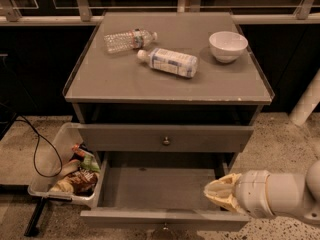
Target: Close middle drawer
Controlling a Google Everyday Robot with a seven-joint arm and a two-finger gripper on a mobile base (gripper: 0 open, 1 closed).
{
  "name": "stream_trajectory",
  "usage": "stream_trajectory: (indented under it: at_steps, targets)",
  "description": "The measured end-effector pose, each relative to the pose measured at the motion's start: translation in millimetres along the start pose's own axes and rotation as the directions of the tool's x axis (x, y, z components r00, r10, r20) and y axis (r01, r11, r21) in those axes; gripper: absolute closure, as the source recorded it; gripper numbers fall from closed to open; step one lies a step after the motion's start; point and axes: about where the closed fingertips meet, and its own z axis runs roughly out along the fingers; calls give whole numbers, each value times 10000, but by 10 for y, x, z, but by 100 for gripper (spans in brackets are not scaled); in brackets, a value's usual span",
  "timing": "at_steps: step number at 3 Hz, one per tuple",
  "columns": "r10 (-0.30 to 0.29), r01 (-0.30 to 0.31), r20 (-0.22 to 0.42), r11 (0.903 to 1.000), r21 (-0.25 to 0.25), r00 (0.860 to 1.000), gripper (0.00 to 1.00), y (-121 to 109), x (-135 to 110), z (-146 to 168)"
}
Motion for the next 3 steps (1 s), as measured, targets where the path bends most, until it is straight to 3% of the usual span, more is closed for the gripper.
stream_trajectory:
  at_steps: [1,2,3]
  targets:
    - [203,-193,-129,9972,721,9997,100,-225,301,403]
    - [482,-305,-838,9792,2007,9953,100,-565,700,330]
    - [481,-303,-842,9792,2004,9953,100,-563,702,332]
